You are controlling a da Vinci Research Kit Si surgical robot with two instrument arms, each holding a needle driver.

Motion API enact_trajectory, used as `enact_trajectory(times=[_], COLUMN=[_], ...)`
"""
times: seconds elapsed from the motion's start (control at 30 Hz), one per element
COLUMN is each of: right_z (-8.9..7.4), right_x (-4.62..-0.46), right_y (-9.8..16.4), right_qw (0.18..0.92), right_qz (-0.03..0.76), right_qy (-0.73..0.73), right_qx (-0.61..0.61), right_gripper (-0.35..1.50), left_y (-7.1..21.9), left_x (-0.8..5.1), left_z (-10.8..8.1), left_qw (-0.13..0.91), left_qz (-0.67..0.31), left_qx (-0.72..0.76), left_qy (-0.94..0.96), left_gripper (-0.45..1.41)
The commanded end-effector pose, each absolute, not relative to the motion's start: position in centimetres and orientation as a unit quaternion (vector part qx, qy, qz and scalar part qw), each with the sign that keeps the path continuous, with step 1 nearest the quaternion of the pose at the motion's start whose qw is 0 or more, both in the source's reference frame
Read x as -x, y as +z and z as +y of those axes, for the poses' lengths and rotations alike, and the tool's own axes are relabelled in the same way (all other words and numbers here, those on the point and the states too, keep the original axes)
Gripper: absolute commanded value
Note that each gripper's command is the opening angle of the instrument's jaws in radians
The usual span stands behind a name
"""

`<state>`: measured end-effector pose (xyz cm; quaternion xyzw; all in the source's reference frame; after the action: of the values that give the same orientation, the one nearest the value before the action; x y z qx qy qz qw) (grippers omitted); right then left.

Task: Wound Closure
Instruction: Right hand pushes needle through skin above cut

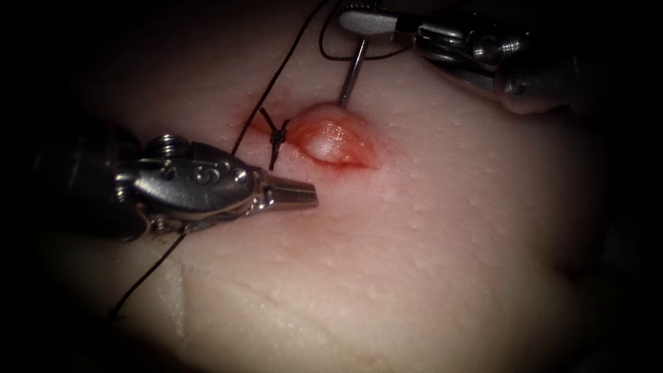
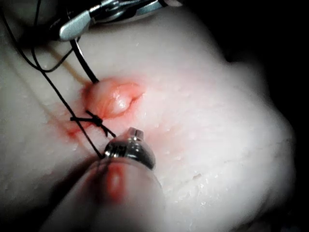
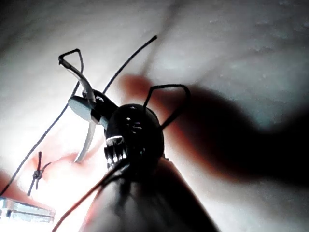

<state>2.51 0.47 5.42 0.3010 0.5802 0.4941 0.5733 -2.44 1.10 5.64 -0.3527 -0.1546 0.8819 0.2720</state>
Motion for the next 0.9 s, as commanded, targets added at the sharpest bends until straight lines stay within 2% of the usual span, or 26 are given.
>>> enact_trajectory(times=[0.03, 0.9], right_z=[0.45, 0.59], right_x=[-2.57, -2.51], right_y=[5.48, 5.55], right_qw=[0.579, 0.588], right_qz=[0.583, 0.585], right_qy=[0.487, 0.484], right_qx=[-0.296, -0.278], right_gripper=[-0.35, -0.35], left_y=[5.68, 5.67], left_x=[2.49, 2.5], left_z=[1.01, 0.99], left_qw=[0.272, 0.27], left_qz=[-0.157, -0.155], left_qx=[0.353, 0.352], left_qy=[0.882, 0.882], left_gripper=[-0.05, -0.05])
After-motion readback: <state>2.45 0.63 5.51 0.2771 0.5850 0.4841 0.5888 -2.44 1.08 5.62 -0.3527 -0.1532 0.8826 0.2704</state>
